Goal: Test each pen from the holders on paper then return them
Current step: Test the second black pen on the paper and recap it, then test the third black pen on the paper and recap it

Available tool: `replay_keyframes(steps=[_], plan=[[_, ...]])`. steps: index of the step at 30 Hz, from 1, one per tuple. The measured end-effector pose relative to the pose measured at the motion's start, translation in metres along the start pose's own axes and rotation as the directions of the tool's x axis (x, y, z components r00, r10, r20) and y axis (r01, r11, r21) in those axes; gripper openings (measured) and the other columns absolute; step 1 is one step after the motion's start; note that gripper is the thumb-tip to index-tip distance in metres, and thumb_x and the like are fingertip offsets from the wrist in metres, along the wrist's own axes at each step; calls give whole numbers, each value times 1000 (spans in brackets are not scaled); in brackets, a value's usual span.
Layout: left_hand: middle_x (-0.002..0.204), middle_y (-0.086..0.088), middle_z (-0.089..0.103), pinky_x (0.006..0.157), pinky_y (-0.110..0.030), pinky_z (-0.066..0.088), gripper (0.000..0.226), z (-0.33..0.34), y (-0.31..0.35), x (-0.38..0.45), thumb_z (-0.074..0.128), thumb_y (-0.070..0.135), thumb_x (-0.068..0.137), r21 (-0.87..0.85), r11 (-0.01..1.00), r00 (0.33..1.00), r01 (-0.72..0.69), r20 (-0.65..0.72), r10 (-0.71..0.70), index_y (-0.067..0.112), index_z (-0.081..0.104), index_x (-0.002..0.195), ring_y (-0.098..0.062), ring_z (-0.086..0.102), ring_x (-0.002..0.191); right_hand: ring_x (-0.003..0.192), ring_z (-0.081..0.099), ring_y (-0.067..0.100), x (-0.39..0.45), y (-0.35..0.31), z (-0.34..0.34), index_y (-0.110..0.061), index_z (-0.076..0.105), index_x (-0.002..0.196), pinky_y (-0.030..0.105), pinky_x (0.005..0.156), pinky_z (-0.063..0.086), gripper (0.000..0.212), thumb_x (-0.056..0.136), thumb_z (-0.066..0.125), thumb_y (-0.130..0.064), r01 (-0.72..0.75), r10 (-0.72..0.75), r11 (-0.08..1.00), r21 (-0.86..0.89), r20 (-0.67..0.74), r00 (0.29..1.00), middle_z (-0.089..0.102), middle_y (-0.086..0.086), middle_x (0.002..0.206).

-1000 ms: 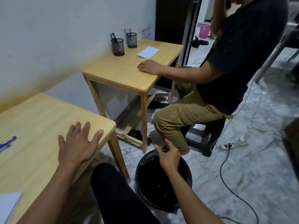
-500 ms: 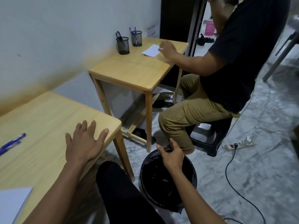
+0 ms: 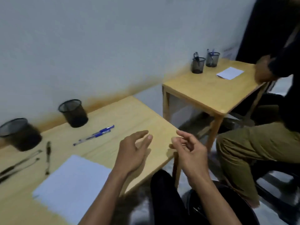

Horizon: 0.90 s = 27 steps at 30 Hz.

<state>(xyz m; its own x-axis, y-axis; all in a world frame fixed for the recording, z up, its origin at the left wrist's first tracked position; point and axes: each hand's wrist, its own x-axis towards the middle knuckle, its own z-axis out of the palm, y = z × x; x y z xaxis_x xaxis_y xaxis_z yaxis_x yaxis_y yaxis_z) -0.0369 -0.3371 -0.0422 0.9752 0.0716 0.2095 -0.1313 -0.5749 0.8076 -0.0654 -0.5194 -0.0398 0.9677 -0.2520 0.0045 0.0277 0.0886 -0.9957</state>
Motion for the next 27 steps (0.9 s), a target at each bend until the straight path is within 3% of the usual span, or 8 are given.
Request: replay_keyframes(steps=[7, 10, 12, 14, 17, 20, 23, 27], plan=[[122, 29, 58, 95, -4, 34, 35, -115, -52, -75, 64, 48, 88, 148, 984, 909, 104, -415, -34, 38, 64, 122, 13, 50, 113, 75, 71, 9, -23, -15, 142, -28, 77, 95, 18, 66, 54, 10, 90, 76, -20, 307, -216, 941, -141, 448, 868, 75, -11, 76], [128, 21, 55, 98, -18, 35, 39, -154, -87, -104, 67, 40, 89, 217, 933, 803, 286, -586, -110, 34, 61, 127, 7, 45, 114, 81, 67, 4, -36, -3, 207, -26, 77, 101, 8, 68, 47, 12, 91, 74, -20, 462, -277, 869, -178, 598, 752, 74, -16, 87], [137, 7, 56, 105, -32, 39, 42, -175, -110, -120, 64, 39, 92, 282, 863, 749, 419, -645, -153, 26, 60, 131, -8, 47, 126, 88, 65, 5, -43, 7, 251, -23, 76, 110, 18, 78, 52, 18, 94, 70, -24, 578, -282, 788, -214, 708, 647, 74, -9, 100], [143, -3, 55, 111, -42, 37, 47, -191, -134, -130, 58, 43, 94, 345, 787, 734, 511, -652, -191, 22, 59, 135, -20, 44, 135, 103, 63, 15, -47, 17, 293, -22, 73, 119, 34, 89, 53, 25, 97, 64, -27, 681, -257, 689, -248, 795, 550, 72, -3, 113], [146, -6, 52, 113, -48, 33, 60, -204, -165, -137, 38, 59, 93, 401, 703, 750, 587, -597, -286, 21, 58, 135, -22, 40, 140, 122, 54, 26, -51, 30, 350, -23, 67, 130, 41, 96, 46, 32, 100, 59, -28, 816, -196, 503, -283, 883, 426, 68, 3, 127], [151, -4, 46, 117, -46, 25, 69, -205, -179, -140, 24, 65, 91, 456, 656, 765, 601, -565, -309, 24, 56, 138, -19, 34, 144, 117, 54, 32, -56, 44, 390, -22, 69, 127, 45, 93, 45, 30, 100, 57, -27, 921, -171, 283, -266, 931, 322, 69, 8, 122], [156, 1, 38, 120, -43, 17, 66, -203, -178, -142, 22, 63, 94, 504, 613, 772, 608, -555, -309, 28, 50, 142, -16, 26, 147, 109, 56, 32, -59, 56, 408, -19, 72, 110, 49, 94, 45, 19, 99, 57, -25, 958, -166, 113, -263, 946, 279, 69, 7, 109], [159, 4, 33, 122, -41, 11, 60, -204, -177, -142, 25, 62, 97, 485, 626, 768, 611, -554, -321, 30, 45, 145, -13, 20, 149, 102, 55, 30, -56, 70, 416, -20, 73, 94, 51, 94, 45, 16, 97, 58, -22, 961, -167, 59, -270, 946, 277, 68, 5, 96]])
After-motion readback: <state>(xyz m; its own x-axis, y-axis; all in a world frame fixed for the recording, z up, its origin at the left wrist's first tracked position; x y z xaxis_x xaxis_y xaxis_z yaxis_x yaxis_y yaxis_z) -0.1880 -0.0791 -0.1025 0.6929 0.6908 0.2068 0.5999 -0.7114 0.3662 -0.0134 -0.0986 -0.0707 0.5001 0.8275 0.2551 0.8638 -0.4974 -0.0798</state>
